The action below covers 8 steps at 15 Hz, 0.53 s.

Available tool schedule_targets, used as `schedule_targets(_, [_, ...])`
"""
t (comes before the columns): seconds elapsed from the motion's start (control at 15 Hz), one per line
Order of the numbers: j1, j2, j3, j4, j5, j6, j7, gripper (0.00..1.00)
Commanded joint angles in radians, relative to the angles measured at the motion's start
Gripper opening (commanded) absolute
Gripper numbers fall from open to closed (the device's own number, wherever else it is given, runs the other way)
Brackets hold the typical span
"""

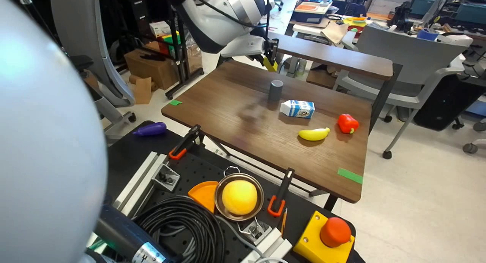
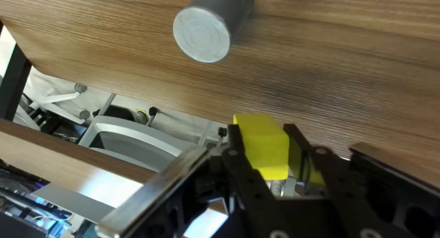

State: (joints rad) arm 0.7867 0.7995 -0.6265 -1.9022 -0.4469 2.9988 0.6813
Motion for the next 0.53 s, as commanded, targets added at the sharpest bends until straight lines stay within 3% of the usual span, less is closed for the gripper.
schedule_targets(0.0, [0.127,0.158,-0.13,0.08,0.058,0.009,0.035,0.09])
schedule_targets(0.2, [0.14,0.202,-0.106,0.108,0.129,-0.074,-0.007,0.09])
schedule_targets(0.47, [0.159,0.263,-0.106,0.157,0.138,-0.177,-0.028,0.09])
